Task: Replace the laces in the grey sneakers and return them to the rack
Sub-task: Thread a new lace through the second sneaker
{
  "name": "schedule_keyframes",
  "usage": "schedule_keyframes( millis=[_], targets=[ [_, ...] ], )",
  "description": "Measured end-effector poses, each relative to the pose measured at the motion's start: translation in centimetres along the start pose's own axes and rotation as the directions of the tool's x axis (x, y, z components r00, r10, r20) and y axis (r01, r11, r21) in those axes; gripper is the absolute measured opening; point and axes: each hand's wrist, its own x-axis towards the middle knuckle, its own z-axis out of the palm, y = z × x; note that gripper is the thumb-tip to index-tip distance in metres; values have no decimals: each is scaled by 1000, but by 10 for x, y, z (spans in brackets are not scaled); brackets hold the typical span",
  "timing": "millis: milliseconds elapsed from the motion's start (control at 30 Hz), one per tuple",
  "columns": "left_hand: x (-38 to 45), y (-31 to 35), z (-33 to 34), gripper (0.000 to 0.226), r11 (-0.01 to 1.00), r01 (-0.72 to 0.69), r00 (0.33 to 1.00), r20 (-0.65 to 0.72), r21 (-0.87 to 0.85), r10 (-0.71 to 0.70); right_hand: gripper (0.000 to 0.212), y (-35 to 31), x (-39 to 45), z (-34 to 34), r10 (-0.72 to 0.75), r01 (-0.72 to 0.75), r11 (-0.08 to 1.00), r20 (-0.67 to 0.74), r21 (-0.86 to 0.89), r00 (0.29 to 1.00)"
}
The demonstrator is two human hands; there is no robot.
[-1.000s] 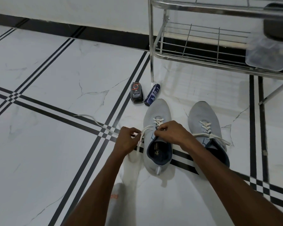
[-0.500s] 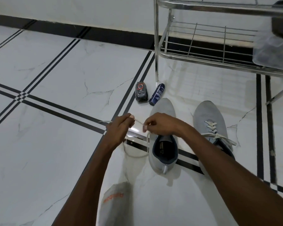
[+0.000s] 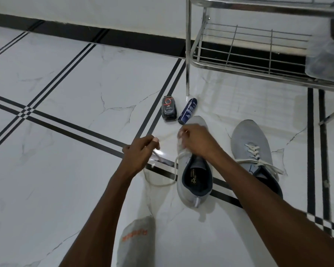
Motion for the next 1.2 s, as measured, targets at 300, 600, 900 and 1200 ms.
schedule_keyframes(
  millis=[300, 600, 900, 1200],
  targets=[
    [15, 4, 10, 37, 996, -80, 996, 34, 50, 78, 17, -13, -9, 11, -179, 187, 982, 229, -14, 957],
    [13, 0, 3, 23, 982, -69, 950, -312, -176, 11, 21, 7, -8, 7, -65, 52, 995, 144, 90, 988],
    [22, 33, 10, 23, 599, -86, 951, -244, -796, -188, 46, 19, -19, -28, 71, -85, 981, 83, 175, 994],
    [32, 41, 34, 12, 912, -154, 949, -315, -381, 29, 34, 40, -49, -29, 154, -110, 963, 168, -247, 974]
  ],
)
